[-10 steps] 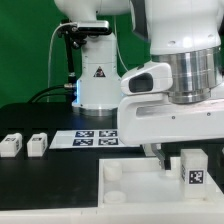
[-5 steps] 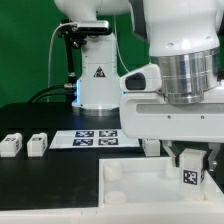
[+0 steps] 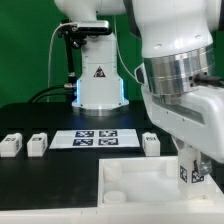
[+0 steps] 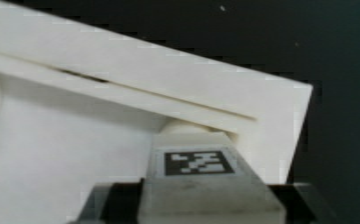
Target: Assemble one leg
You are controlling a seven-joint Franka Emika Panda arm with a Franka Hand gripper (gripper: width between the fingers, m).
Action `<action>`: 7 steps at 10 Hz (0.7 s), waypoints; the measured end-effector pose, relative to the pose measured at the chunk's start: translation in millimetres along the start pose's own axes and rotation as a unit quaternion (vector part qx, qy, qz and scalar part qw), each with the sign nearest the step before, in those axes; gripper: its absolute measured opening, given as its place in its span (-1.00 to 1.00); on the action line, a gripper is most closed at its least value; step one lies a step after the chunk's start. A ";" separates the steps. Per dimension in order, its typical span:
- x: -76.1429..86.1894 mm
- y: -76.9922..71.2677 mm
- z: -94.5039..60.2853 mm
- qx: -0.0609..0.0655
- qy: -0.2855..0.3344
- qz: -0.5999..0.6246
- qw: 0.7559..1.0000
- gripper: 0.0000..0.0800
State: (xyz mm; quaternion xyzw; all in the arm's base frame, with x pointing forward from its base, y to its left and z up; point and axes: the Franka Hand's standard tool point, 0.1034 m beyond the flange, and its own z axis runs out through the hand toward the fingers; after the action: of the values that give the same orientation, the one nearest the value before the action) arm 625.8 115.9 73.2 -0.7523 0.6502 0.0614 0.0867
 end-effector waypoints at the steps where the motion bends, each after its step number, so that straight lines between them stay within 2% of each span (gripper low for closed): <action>1: -1.2 0.1 0.6 0.001 -0.002 0.043 0.999 -0.26; 4: -1.7 0.7 1.9 0.000 -0.002 0.036 0.999 -0.20; 5: -1.7 0.8 2.0 0.000 -0.002 0.009 1.000 0.30; 6: -1.5 1.1 2.0 -0.001 0.000 -0.065 0.998 0.30; 7: -1.4 0.4 -0.3 0.000 0.001 -0.123 0.992 0.52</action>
Offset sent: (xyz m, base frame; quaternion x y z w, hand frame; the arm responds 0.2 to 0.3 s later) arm 0.0000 0.0000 0.0000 0.0000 0.0000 0.0000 1.0000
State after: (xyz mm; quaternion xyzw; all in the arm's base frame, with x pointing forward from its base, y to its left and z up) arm 625.2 117.2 73.8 -0.8266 0.5529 0.0494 0.0925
